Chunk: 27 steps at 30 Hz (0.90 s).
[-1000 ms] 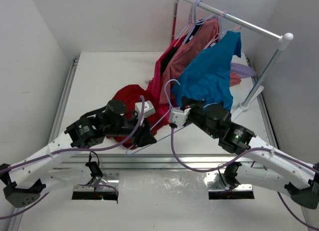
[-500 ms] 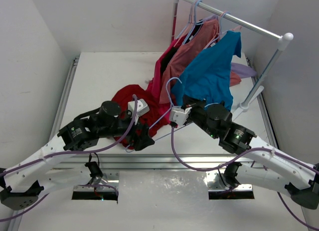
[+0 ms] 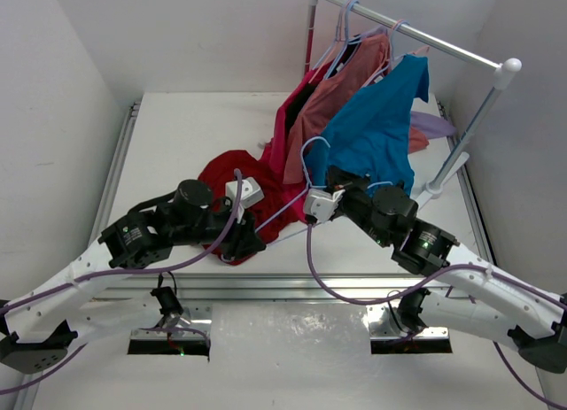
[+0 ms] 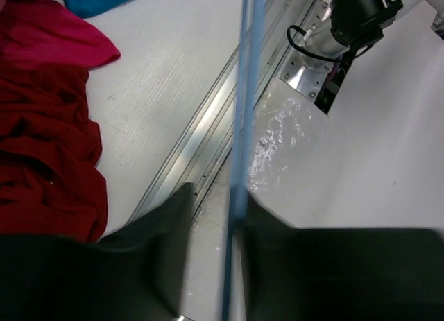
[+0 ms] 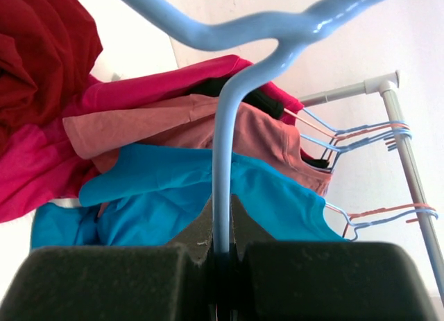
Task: Place the t-shirt on the hanger
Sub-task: Pick up the hanger from the clothesline.
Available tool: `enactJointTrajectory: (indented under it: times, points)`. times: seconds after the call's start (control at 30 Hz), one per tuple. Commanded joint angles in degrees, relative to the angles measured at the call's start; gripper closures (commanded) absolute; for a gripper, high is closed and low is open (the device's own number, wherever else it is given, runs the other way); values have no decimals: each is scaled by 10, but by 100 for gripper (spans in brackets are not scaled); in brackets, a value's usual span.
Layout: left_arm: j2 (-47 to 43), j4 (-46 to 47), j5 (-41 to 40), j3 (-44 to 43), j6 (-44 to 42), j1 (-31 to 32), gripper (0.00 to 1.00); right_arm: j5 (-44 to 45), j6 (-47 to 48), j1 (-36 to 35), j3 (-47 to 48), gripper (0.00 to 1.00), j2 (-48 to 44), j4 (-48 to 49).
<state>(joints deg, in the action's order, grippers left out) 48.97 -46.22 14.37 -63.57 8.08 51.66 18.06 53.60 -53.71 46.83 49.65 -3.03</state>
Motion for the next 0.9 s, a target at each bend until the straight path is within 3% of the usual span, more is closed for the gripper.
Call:
enactJointTrajectory:
  times: [0.0,0.07,0.17,0.33,0.37,0.43,0.47,0.5,0.7,0.77,0.87]
  points:
    - [-9,3,-3,-27,2,-2,79,13,-1,0,5,100,-9,41]
    - [-8,4,-12,-28,4,-2,100,10,-5,0,5,100,-9,40]
    - [-5,8,-27,-27,4,-1,100,-7,-17,0,2,100,-12,39]
    - [-15,35,-54,-26,4,-2,100,-44,-39,0,-12,86,-30,62]
    - [-23,40,-54,-26,4,-2,100,-48,-46,0,-18,72,-38,76]
    - [-30,53,-64,-28,8,-2,100,-54,-54,-1,-24,63,-47,89]
    - [-33,54,-72,-32,11,-2,100,-53,-58,0,-31,38,-54,103]
    - [-36,55,-93,-36,15,-2,100,-53,-61,0,-32,1,-57,108]
    - [-34,14,-234,-64,39,-1,100,-3,-141,0,-10,1,-65,138]
    - [-36,-3,-276,-73,47,-2,100,53,-185,0,10,1,-67,160]
    - [-62,-32,-430,-78,62,-1,100,86,-275,0,27,1,-84,163]
